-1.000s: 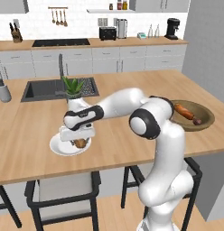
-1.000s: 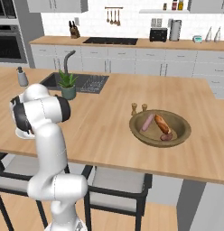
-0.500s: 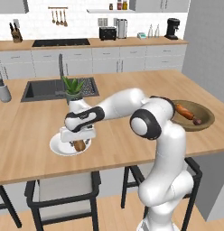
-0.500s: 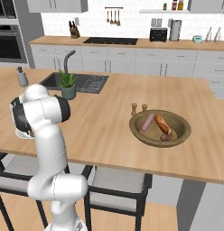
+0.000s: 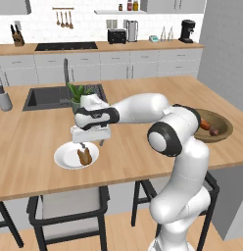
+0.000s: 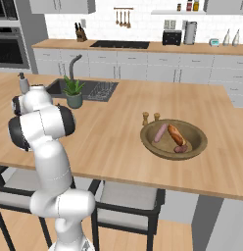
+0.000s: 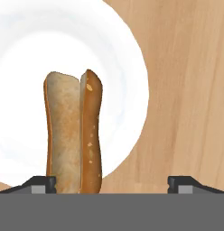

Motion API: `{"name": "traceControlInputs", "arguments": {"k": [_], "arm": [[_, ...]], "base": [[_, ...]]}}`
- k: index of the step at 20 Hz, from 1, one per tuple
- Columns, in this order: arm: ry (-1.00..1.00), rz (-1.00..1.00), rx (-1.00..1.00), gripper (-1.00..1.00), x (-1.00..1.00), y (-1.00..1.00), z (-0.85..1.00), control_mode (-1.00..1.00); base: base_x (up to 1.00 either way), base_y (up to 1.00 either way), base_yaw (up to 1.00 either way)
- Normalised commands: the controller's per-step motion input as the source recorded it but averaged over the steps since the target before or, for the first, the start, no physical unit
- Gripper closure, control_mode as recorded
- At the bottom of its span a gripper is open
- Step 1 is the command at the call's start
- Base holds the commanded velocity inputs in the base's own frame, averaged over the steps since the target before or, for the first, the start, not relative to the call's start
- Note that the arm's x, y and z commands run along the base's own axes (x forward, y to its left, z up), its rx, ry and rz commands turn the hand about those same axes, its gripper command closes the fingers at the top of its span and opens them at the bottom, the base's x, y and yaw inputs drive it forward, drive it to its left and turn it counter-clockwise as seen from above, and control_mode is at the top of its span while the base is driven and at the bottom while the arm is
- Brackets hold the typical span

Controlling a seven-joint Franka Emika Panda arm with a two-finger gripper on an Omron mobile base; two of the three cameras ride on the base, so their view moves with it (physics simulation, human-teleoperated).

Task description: Place one bun and one sausage from the bowl on each plate.

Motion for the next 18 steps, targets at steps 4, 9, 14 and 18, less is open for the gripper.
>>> {"name": "traceControlInputs", "arguments": {"k": [4, 9, 14, 18], "arm": [[0.00, 0.00, 0.00, -1.00, 0.00, -1.00, 0.47, -1.00], [0.00, 0.00, 0.00, -1.00, -0.08, -1.00, 0.18, -1.00], [0.00, -0.03, 0.00, -1.00, 0.00, -1.00, 0.14, -1.00], [0.02, -0.04, 0.00, -1.00, 0.02, -1.00, 0.15, -1.00]], "base": [[0.00, 0.00, 0.00], [0.00, 0.00, 0.00], [0.00, 0.00, 0.00], [0.00, 0.00, 0.00]]}}
